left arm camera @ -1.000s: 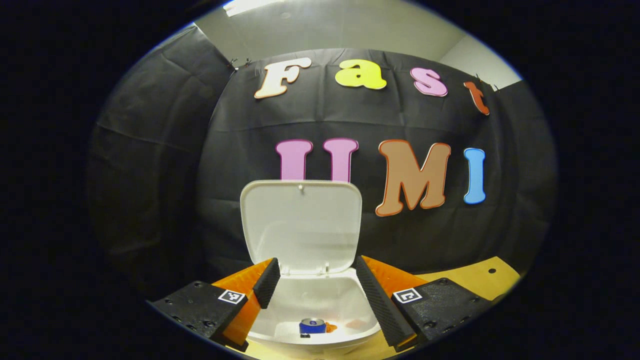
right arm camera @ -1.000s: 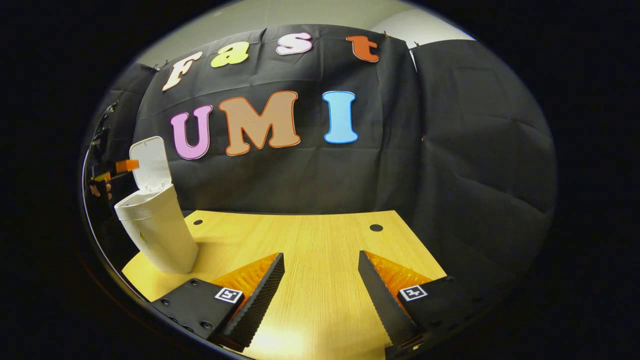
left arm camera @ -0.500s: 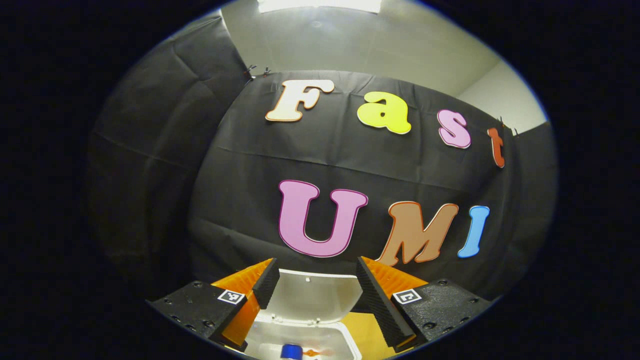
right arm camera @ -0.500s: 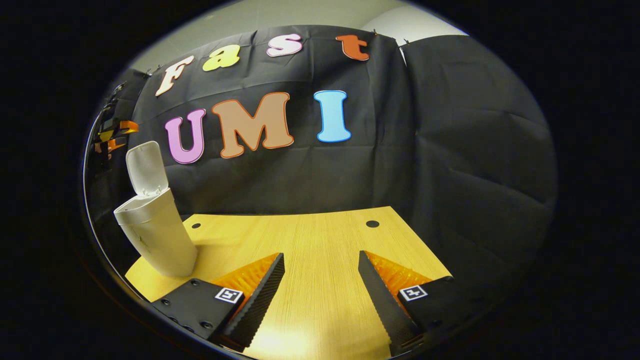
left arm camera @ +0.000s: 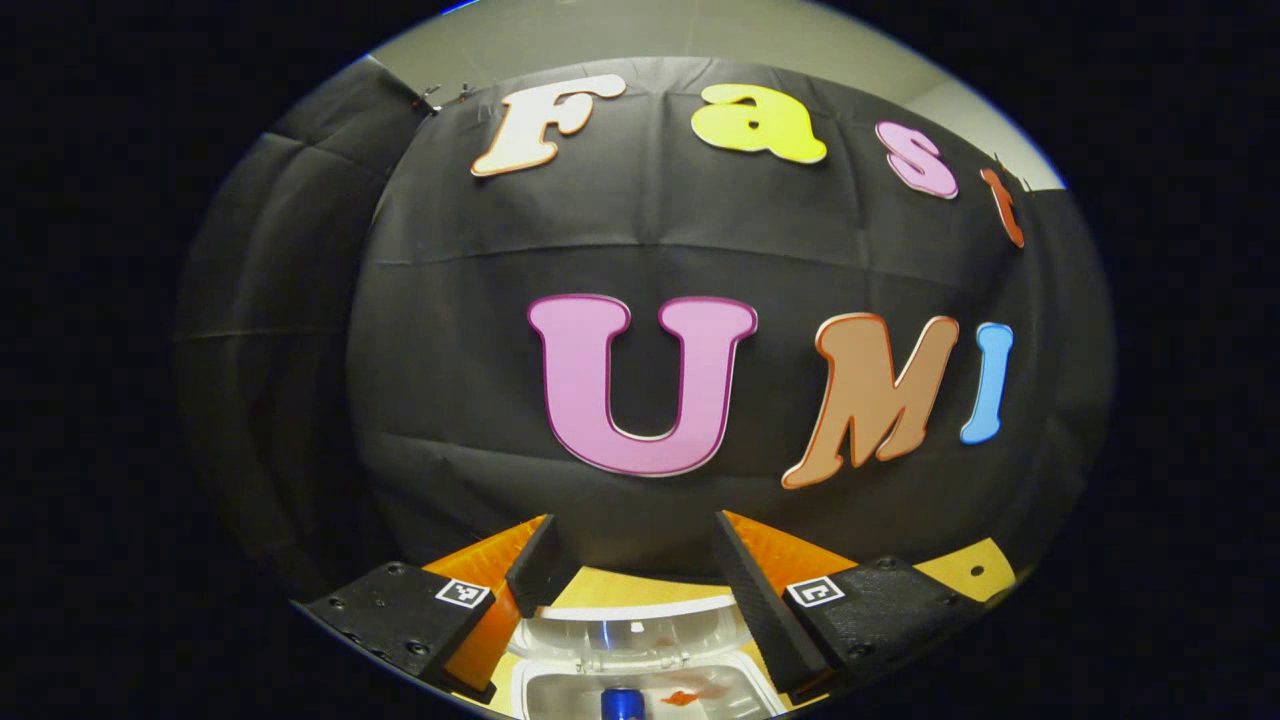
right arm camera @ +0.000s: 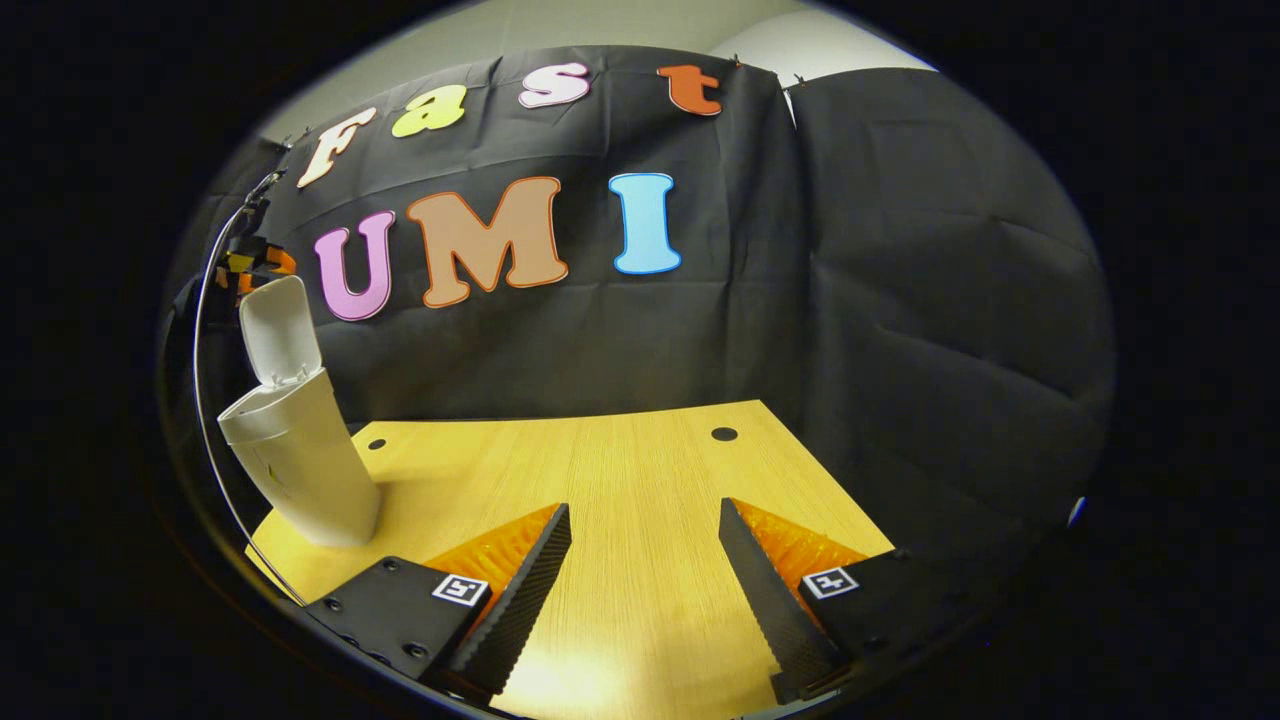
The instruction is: Press the lid of the desktop garbage bin to open it, pick up the crumpled paper on the desktop and throw it into the bin, then pick up the pop can on the desktop and drop it into the bin, and finally close the garbage bin lid.
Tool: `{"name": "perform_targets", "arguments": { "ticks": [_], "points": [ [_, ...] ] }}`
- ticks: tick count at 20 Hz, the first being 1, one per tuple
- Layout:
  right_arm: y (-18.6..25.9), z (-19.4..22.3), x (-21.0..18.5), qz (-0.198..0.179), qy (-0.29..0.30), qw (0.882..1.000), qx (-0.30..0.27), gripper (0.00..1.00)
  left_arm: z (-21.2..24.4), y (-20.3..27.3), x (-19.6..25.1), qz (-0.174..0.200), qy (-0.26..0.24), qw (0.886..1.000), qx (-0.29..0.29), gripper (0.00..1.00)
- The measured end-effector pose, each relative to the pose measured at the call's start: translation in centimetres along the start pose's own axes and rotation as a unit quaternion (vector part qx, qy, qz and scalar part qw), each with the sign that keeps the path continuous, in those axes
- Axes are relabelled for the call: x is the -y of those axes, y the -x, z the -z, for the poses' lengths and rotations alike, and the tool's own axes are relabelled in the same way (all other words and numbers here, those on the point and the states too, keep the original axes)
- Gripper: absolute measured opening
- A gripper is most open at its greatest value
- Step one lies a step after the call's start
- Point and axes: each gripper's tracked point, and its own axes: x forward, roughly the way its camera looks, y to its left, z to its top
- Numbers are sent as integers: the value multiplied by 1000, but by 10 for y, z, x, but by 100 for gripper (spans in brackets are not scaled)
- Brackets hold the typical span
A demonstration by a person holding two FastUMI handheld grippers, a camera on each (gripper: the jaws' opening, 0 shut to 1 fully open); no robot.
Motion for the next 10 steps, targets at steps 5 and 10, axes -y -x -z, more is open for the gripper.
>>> {"name": "perform_targets", "arguments": {
  "ticks": [5, 10],
  "points": [
    [-3, 3, -6, -6, -8, 1000, -4, 98, 1, 11, 3, 7, -8, 1000, 2, 92],
    [-14, 4, -20, -28, -2, 1000, -12, 98, 14, 45, 7, -1, -9, 1000, 19, 94]
  ]
}}
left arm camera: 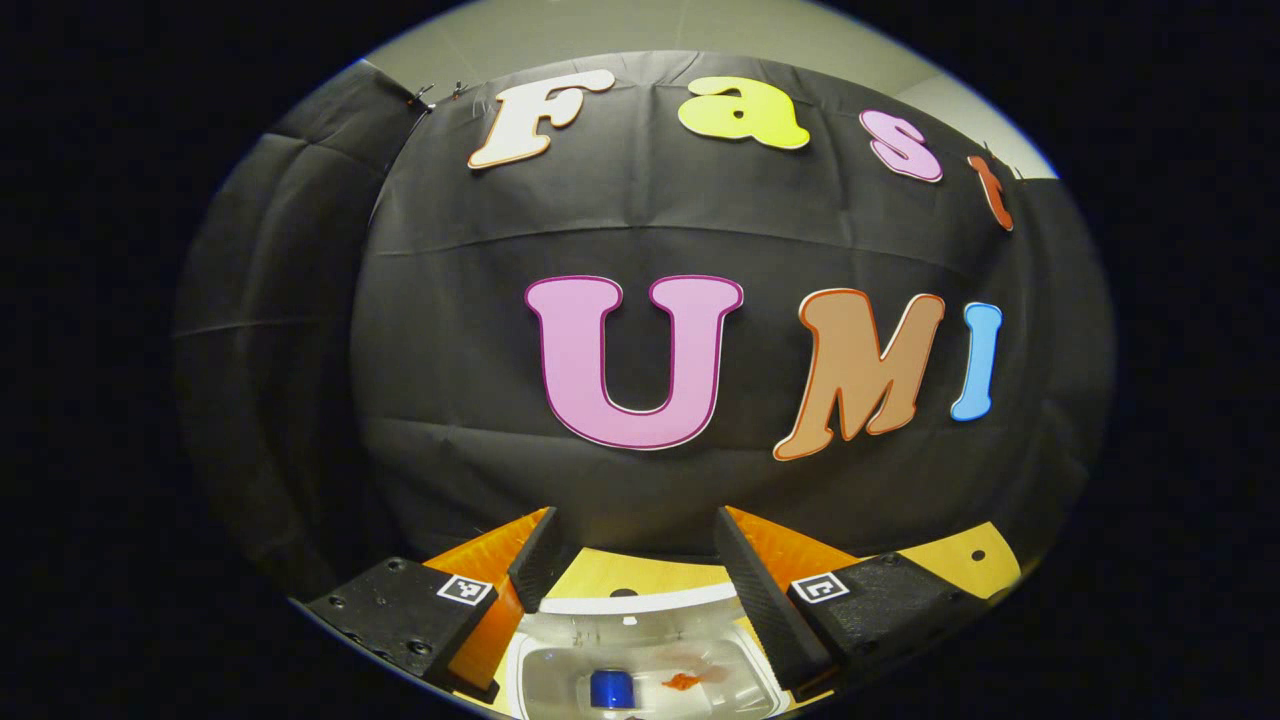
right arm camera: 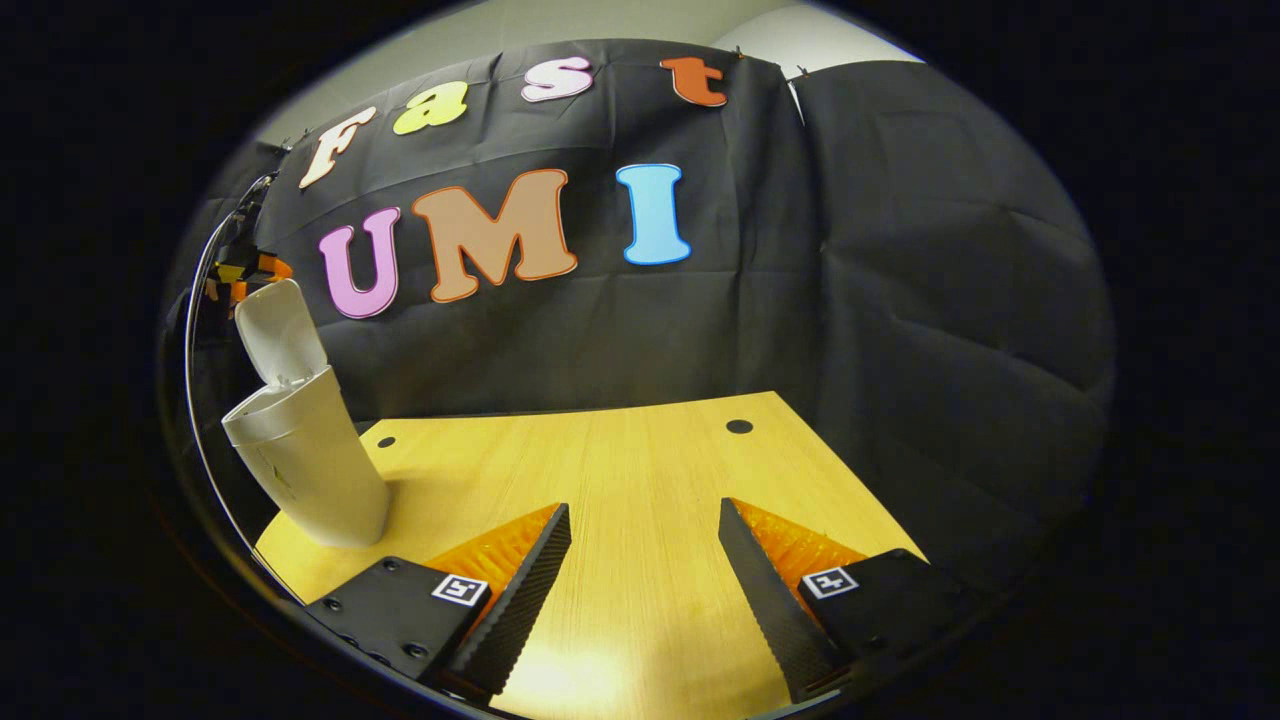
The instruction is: Press the lid of the desktop garbage bin to open it, pick up the crumpled paper on the desktop and throw it into the bin, then pick up the pop can on the desktop and drop it into the bin, and finally close the garbage bin lid.
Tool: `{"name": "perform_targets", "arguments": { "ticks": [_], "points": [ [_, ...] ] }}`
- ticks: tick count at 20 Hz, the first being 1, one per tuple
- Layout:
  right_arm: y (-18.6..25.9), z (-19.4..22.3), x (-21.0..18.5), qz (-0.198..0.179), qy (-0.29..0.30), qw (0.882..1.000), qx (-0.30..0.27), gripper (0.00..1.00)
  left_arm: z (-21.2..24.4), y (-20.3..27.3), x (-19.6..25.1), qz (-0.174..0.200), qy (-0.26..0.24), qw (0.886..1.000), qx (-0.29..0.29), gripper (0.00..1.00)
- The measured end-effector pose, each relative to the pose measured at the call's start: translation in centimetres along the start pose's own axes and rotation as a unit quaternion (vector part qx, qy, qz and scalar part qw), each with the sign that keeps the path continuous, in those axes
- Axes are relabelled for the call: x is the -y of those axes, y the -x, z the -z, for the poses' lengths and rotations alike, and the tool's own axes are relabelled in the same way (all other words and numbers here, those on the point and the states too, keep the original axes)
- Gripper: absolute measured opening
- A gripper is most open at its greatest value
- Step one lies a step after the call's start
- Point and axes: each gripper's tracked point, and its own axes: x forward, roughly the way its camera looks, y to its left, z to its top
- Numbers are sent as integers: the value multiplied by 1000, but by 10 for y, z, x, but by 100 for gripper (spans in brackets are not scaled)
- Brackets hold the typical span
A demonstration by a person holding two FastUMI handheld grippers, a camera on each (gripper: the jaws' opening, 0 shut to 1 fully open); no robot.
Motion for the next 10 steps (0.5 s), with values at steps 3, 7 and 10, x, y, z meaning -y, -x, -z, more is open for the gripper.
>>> {"name": "perform_targets", "arguments": {
  "ticks": [3, 7, 10],
  "points": [
    [-7, 3, -7, -13, 6, 1000, -6, 98, 17, 26, 4, 0, 11, 1000, 3, 93],
    [-13, 4, -12, -26, 12, 999, -14, 98, 44, 51, 8, -2, 20, 1000, -1, 92],
    [-16, 2, -18, -36, 13, 999, -16, 98, 70, 66, 9, -6, 36, 999, -9, 92]
  ]
}}
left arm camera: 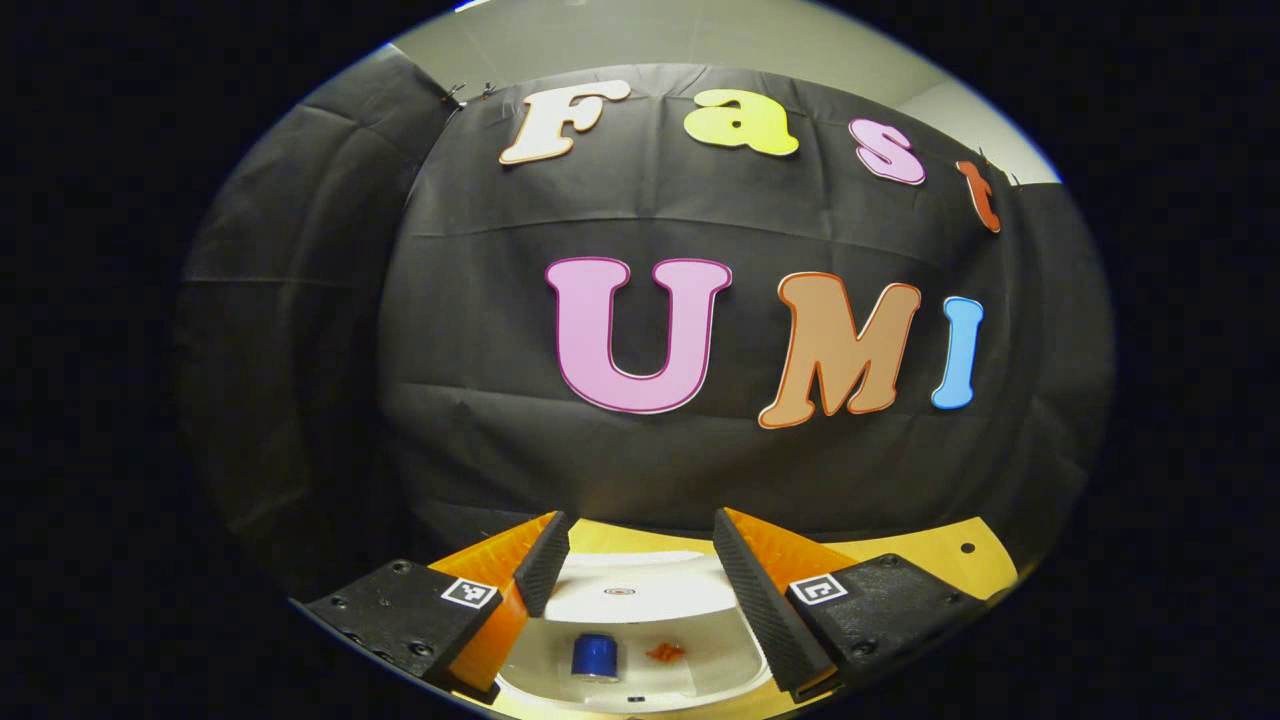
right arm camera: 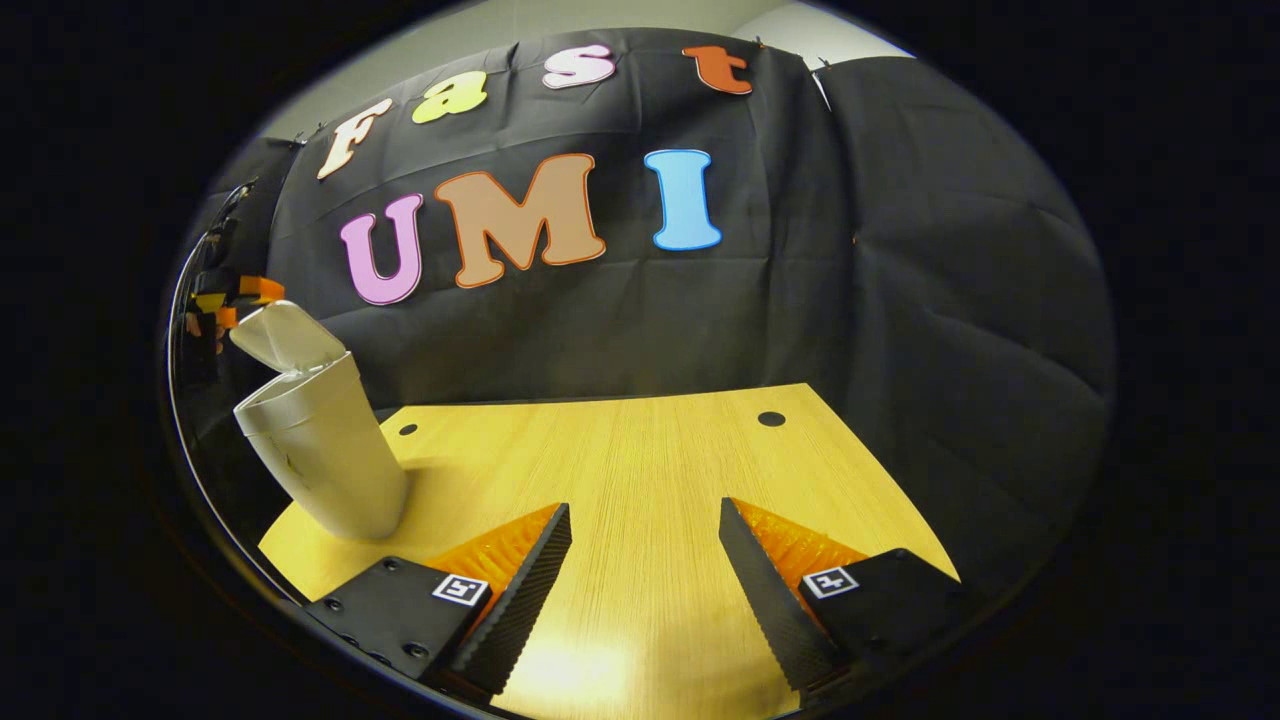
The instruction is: Press the lid of the desktop garbage bin to open it, pick up the crumpled paper on the desktop and throw it into the bin, then pick up the pop can on the desktop and drop it into the bin, and finally close the garbage bin lid.
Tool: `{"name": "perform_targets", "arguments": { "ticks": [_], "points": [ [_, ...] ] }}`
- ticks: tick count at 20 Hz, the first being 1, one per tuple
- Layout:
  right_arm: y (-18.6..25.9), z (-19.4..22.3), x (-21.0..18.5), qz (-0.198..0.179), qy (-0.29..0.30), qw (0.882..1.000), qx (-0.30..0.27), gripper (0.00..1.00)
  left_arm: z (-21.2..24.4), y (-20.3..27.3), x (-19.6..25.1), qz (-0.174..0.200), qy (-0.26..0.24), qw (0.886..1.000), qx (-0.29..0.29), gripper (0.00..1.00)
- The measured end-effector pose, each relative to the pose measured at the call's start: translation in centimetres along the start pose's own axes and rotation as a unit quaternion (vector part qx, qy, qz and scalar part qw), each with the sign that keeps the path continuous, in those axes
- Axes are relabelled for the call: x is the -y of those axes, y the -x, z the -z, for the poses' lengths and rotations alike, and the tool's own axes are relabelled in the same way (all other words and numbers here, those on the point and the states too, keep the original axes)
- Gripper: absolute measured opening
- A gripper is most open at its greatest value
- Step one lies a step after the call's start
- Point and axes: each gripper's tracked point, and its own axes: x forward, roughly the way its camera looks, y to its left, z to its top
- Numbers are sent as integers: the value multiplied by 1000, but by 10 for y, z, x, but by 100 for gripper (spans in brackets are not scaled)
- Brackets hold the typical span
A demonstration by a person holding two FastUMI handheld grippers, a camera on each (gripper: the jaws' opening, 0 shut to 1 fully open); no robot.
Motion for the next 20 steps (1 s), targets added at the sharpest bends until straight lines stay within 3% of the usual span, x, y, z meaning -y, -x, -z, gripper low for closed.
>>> {"name": "perform_targets", "arguments": {
  "ticks": [11, 15, 20],
  "points": [
    [-3, 3, -18, -27, 20, 999, -8, 98, 88, 13, -3, 0, -5, 999, -51, 92],
    [-4, 5, -21, -30, 21, 999, -9, 98, 106, 12, -2, -1, -37, 997, -68, 91],
    [-6, 9, -22, -31, 19, 999, -14, 98, 108, 13, -1, 4, -40, 998, -54, 92]
  ]
}}
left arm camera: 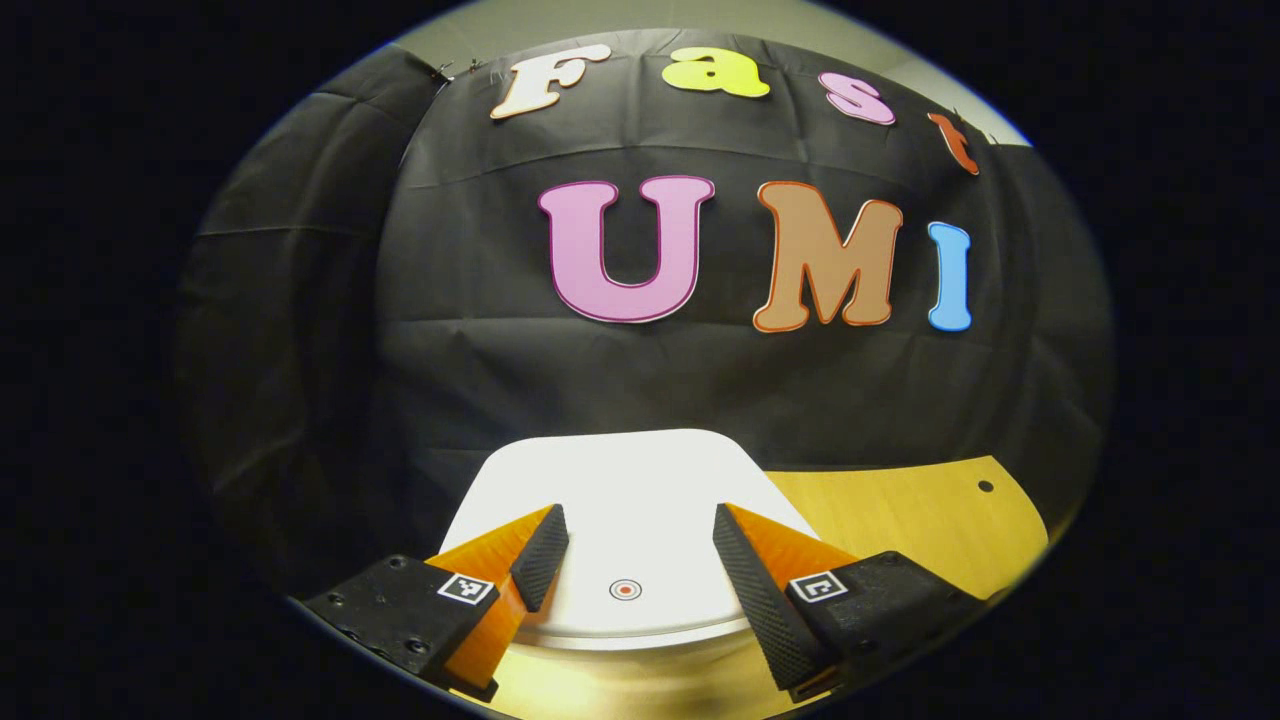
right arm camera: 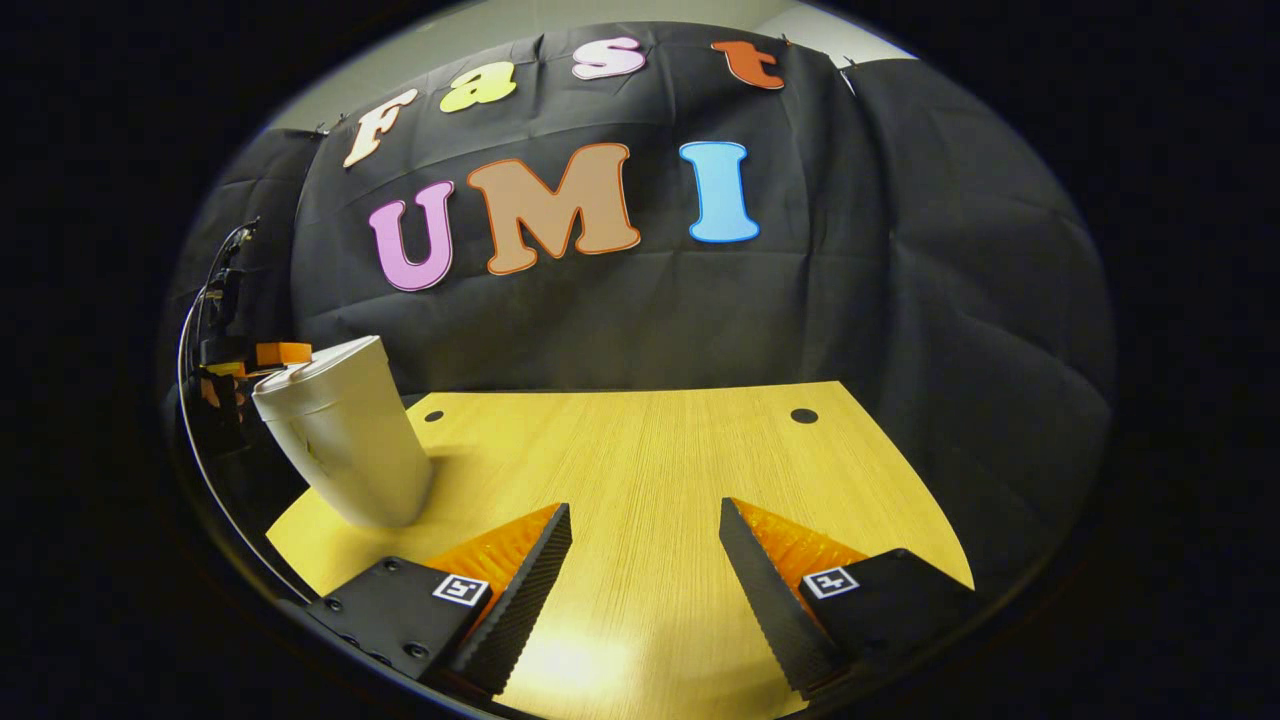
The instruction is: Press the lid of the desktop garbage bin to open it, pick up the crumpled paper on the desktop and throw it into the bin, then pick up the pop can on the desktop and drop it into the bin, and finally close the garbage bin lid.
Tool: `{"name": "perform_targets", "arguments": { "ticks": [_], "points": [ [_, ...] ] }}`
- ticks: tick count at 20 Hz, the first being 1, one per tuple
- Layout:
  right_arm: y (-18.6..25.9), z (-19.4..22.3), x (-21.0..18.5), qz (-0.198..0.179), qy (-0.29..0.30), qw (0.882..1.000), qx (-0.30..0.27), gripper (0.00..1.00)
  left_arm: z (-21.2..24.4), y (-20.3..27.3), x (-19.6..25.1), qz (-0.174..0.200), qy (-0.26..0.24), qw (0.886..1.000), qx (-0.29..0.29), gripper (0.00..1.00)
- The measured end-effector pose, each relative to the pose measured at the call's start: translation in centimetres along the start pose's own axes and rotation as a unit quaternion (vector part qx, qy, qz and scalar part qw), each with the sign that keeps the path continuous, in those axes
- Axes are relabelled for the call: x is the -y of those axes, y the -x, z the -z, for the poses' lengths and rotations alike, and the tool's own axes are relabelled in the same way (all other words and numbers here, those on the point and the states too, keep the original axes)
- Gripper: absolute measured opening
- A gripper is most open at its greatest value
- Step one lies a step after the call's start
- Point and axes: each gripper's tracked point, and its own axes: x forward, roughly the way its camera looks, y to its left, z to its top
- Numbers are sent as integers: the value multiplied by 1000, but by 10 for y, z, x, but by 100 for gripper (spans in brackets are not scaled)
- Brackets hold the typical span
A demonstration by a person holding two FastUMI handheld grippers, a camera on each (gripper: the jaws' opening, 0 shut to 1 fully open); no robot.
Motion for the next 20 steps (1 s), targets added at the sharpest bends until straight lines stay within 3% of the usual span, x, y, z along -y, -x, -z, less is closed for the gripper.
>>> {"name": "perform_targets", "arguments": {
  "ticks": [3, 6, 8, 12, 18, 20],
  "points": [
    [-2, 2, -2, -3, -5, 1000, -3, 98, 7, 1, 3, -1, -40, 999, -6, 92],
    [-3, -1, -8, -9, -4, 1000, 1, 98, 1, 6, 9, 9, -50, 998, 35, 92],
    [-4, -4, -10, -13, -2, 1000, 1, 98, 0, 4, 9, 12, -27, 998, 56, 90],
    [-1, -22, -11, -17, -10, 1000, 20, 98, -11, 10, 10, 20, -40, 996, 79, 94],
    [-4, -31, -17, -20, -2, 999, 28, 98, 1, 5, 14, 29, -26, 998, 43, 91],
    [-7, -28, -20, -22, 5, 1000, 22, 98, 5, 1, 21, 48, -60, 997, 13, 93]
  ]
}}
